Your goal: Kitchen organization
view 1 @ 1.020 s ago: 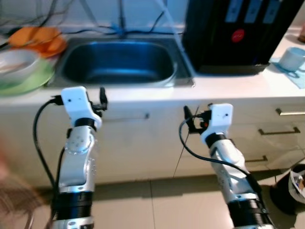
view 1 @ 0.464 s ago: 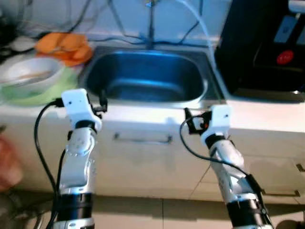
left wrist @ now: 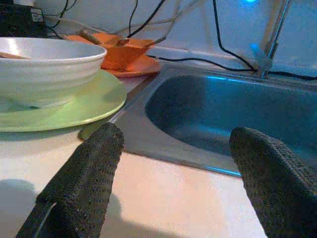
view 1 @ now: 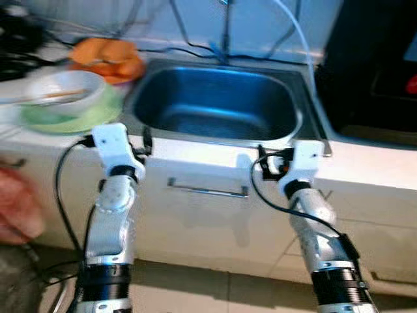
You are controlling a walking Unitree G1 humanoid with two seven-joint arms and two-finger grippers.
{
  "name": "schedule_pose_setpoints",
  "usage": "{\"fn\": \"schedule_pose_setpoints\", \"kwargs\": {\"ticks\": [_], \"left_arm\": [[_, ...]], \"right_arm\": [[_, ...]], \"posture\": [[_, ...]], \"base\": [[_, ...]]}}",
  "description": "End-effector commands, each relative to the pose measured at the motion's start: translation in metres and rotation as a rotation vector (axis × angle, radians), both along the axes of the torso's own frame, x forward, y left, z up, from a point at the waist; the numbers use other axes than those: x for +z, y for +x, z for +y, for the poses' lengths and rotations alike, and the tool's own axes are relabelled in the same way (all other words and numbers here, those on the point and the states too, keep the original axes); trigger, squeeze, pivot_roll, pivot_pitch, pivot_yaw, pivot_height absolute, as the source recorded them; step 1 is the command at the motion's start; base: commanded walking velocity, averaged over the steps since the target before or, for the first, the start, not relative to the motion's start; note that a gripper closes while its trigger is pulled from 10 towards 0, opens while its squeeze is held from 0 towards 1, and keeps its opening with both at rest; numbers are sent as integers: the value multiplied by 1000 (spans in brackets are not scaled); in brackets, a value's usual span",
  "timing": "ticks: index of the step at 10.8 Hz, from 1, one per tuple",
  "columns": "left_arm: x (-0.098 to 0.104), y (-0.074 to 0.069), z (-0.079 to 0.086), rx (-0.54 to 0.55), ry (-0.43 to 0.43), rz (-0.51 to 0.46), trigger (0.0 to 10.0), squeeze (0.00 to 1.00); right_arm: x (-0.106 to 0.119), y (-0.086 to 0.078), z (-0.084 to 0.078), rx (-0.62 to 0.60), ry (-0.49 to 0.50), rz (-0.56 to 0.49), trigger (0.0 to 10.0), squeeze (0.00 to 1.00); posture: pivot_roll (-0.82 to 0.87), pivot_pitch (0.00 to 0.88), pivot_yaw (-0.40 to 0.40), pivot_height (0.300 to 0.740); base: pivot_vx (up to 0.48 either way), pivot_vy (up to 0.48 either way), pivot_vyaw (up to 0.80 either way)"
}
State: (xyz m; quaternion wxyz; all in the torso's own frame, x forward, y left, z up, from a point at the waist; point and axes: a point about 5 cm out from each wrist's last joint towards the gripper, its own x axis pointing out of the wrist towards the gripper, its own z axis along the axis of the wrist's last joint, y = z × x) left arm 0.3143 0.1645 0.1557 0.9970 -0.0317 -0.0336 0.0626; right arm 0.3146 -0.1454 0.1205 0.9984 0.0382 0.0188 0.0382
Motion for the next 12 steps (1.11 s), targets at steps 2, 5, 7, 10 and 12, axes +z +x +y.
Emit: {"fn": "schedule_pose_setpoints", "kwargs": {"ticks": [2, 5, 7, 10, 12], "left_arm": [[-6, 1, -6, -4, 5, 36, 10000, 0], [-5, 3, -7, -9, 3, 38, 10000, 0], [-6, 5, -7, -11, 11, 38, 10000, 0], [-6, 5, -6, -13, 16, 35, 10000, 0], [-6, 5, -6, -19, 15, 31, 10000, 0]], "right_arm": [[3, 1, -7, -28, 5, -2, 10000, 0], [2, 1, -5, -25, -20, -3, 10000, 0], [2, 1, -5, -32, -20, -7, 10000, 0], [8, 3, -3, -11, 1, -31, 10000, 0], [12, 4, -4, -15, 43, -45, 10000, 0]], "posture": [[142, 0, -5, 740], [140, 0, 7, 740], [138, 0, 11, 740], [144, 0, -3, 740], [149, 0, -6, 740]], "base": [[0, 0, 0], [0, 0, 0], [0, 0, 0], [0, 0, 0], [0, 0, 0]]}}
